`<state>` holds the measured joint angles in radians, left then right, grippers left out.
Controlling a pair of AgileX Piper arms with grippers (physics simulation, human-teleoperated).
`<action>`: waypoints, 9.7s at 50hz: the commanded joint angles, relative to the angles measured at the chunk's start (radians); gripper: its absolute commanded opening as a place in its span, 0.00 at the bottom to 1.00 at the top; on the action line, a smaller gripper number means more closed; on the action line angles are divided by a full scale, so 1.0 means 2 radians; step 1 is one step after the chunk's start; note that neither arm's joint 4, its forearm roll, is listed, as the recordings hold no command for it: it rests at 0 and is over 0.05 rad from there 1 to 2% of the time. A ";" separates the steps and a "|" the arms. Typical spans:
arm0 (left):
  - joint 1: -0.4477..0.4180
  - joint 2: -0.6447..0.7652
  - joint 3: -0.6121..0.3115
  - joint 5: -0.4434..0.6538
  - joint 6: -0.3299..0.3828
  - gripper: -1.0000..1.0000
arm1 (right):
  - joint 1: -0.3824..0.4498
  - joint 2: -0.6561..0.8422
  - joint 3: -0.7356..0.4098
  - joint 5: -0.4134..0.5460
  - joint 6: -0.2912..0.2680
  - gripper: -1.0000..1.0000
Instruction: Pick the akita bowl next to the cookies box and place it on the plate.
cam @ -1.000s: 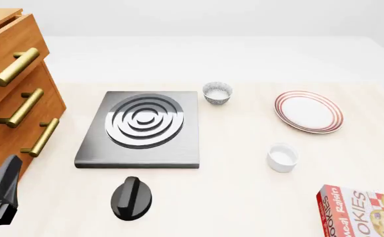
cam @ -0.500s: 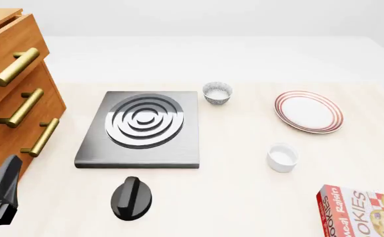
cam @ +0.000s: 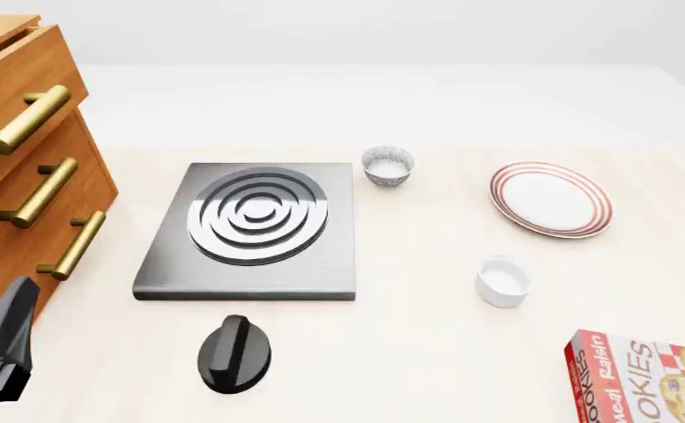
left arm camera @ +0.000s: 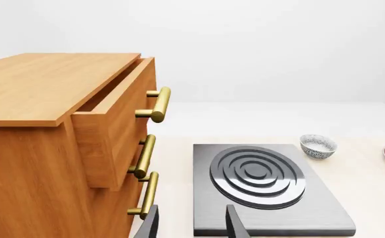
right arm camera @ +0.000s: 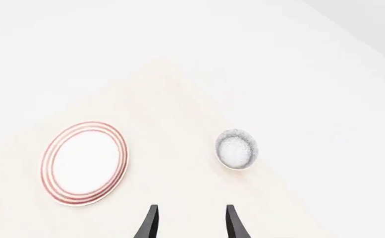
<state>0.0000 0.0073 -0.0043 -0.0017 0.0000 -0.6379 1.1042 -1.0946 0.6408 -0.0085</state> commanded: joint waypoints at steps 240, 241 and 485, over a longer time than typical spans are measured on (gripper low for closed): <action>0.000 0.000 0.000 0.000 0.000 1.00 | -0.146 0.524 -0.258 -0.034 -0.139 1.00; 0.000 0.000 0.000 0.000 0.000 1.00 | -0.145 0.525 -0.259 -0.033 -0.139 1.00; 0.000 0.000 0.000 0.000 0.000 1.00 | 0.196 0.566 -0.342 -0.038 0.210 0.00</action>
<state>0.0000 0.0073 -0.0043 -0.0017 0.0000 -0.2477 2.2251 -1.7758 0.5713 0.4119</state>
